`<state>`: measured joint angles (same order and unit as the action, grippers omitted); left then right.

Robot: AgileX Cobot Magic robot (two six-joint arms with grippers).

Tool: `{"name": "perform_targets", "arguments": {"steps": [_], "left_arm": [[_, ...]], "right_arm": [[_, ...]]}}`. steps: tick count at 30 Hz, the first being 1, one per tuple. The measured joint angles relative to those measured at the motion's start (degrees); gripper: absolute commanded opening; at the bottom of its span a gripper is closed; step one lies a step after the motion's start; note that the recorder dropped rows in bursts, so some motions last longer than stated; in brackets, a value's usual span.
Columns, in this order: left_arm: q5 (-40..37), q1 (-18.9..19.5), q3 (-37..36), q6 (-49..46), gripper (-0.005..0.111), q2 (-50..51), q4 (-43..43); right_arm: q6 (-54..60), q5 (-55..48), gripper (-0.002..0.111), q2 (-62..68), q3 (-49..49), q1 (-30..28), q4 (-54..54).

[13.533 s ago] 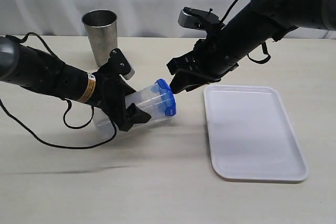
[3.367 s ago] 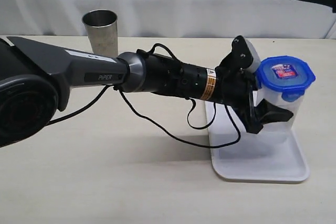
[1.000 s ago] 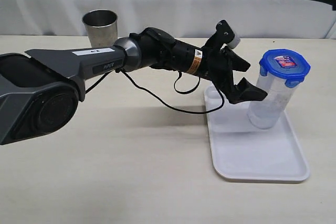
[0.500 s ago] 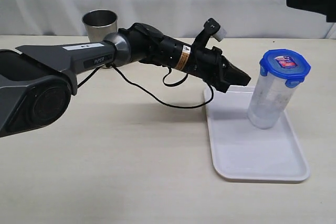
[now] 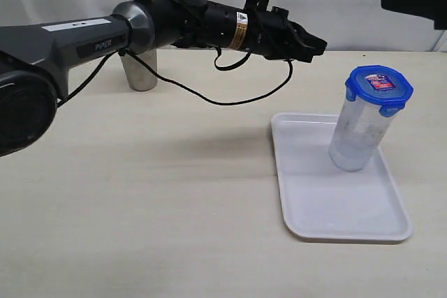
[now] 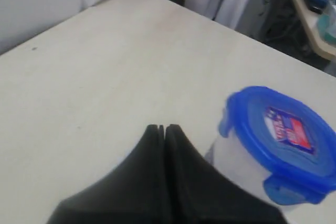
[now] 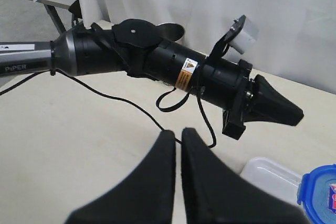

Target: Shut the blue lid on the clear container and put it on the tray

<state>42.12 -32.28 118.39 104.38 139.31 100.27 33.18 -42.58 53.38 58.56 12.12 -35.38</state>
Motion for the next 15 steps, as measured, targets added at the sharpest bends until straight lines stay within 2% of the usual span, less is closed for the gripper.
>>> {"name": "perform_targets", "arguments": {"steps": [1, 7, 15], "left_arm": [[-5.2, 0.0, -3.1, -0.3, 0.000, -2.1, 0.0], [-21.2, 0.0, -16.6, -7.6, 0.000, -10.9, -0.1], [-46.3, 0.0, -35.0, -18.8, 0.000, -23.8, 0.0]], "right_arm": [[0.0, 0.0, 0.005, 0.0, 0.0, 0.0, 0.0], [0.0, 0.0, 0.005, 0.0, 0.0, 0.0, 0.0], [0.0, 0.0, 0.005, 0.0, 0.0, 0.0, 0.0]]}}
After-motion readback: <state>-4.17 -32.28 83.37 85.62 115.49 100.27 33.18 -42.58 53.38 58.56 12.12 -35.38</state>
